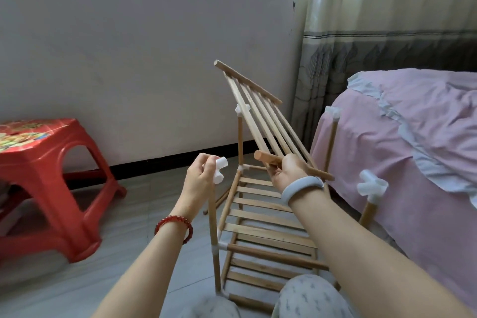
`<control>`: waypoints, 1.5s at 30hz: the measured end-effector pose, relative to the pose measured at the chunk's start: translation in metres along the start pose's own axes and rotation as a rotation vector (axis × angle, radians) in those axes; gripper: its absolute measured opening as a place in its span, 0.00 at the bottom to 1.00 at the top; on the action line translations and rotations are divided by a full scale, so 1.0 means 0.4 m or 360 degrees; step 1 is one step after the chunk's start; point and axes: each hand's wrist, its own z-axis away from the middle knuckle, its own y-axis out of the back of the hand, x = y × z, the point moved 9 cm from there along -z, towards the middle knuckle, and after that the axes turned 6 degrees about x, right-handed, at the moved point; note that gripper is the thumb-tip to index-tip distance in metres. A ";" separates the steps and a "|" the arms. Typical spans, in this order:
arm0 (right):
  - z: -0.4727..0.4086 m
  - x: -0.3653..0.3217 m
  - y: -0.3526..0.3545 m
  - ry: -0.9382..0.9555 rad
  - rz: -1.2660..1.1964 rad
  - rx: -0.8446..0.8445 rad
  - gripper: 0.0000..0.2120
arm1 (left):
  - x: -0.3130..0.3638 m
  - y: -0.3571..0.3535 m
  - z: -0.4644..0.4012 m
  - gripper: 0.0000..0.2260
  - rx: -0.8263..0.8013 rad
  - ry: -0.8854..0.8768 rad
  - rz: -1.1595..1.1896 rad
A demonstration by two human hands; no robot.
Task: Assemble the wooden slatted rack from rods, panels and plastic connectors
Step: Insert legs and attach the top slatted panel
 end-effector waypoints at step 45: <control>-0.204 0.214 0.128 0.1995 0.3239 -0.0846 0.13 | -0.002 -0.015 0.023 0.13 0.0190 -0.0022 0.0245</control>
